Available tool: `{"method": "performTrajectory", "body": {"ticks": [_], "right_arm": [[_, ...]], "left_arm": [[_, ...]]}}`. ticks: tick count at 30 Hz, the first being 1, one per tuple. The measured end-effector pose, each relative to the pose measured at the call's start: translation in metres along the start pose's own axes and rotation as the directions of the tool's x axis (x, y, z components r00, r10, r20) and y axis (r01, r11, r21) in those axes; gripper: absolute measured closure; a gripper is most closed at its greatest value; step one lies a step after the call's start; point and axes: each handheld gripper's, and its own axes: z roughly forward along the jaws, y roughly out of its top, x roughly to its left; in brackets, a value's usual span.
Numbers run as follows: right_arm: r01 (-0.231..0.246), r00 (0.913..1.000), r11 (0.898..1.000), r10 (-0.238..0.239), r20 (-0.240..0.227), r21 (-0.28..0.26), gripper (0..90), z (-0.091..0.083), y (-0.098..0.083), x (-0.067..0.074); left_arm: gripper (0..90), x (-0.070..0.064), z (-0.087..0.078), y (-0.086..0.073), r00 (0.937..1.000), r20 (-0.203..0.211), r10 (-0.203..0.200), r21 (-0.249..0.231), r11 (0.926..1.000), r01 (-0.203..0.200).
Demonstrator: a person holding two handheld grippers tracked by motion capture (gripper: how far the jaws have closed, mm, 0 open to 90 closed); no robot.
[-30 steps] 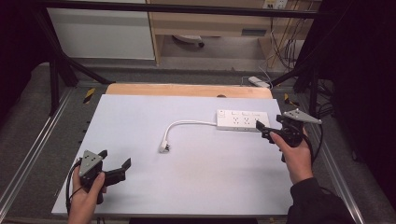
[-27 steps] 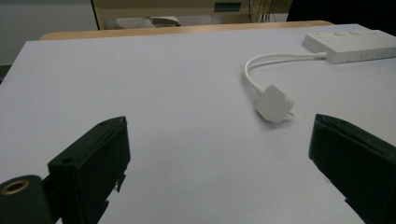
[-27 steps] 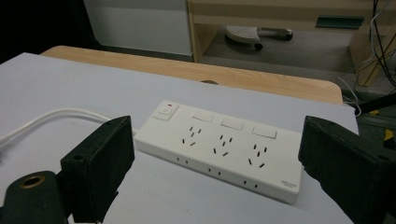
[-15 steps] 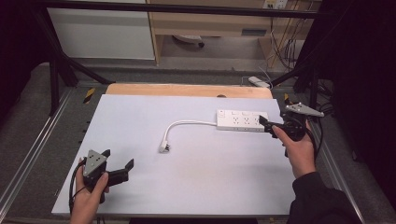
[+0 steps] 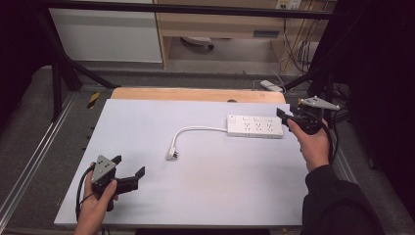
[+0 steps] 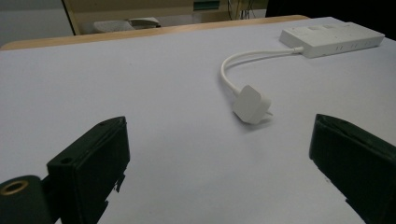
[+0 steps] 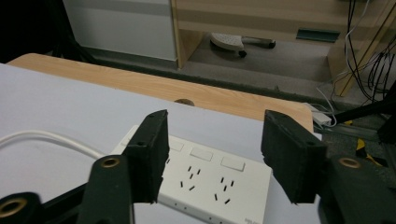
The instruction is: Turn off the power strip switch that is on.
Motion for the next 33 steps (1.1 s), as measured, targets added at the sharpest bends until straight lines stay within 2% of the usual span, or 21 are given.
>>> {"method": "performTrajectory", "body": {"ticks": [1, 6, 8, 10, 13, 21, 27, 33], "right_arm": [[0.0, 1.0, 1.0, 0.0, 0.0, 0.0, 46.2, 0.0, 0.0, 0.0], [0.022, 0.9996, 0.999, -0.022, 0.02, -0.023, 66.9, 0.019, 0.006, -0.007], [0.025, 0.9995, 0.999, -0.024, 0.021, -0.024, 69.3, 0.022, 0.007, -0.009], [0.035, 0.9989, 0.999, -0.034, 0.033, -0.022, 76.6, 0.03, 0.008, -0.012], [0.024, 0.9992, 0.999, -0.023, 0.032, -0.026, 80.9, 0.036, 0.008, -0.014], [0.032, 0.999, 0.999, -0.031, 0.033, -0.026, 89.5, 0.041, 0.012, -0.014], [0.04, 0.9984, 0.999, -0.039, 0.04, -0.007, 90.0, 0.046, 0.011, -0.017], [0.041, 0.9984, 0.999, -0.042, 0.038, 0.031, 90.0, 0.06, 0.009, -0.022]], "left_arm": [[4.9, 0.0, 0.0, 0.0, 1.0, -0.002, -0.005, -0.003, 1.0, 0.005], [4.9, 0.003, -0.002, -0.001, 0.9997, -0.011, -0.022, -0.007, 0.9997, 0.022], [4.9, 0.003, -0.002, -0.001, 0.9997, -0.01, -0.021, -0.007, 0.9998, 0.021], [4.9, 0.003, -0.002, -0.001, 0.9998, -0.012, -0.016, -0.008, 0.9998, 0.016], [4.9, 0.003, -0.003, 0.0, 0.9998, -0.014, -0.016, -0.013, 0.9998, 0.016], [4.9, 0.004, -0.004, -0.001, 0.9998, -0.011, -0.017, -0.006, 0.9998, 0.017], [4.9, 0.005, -0.005, 0.0, 0.9997, -0.016, -0.02, -0.012, 0.9997, 0.019], [4.9, 0.005, -0.003, -0.001, 0.9995, -0.019, -0.026, -0.01, 0.9996, 0.026]]}}
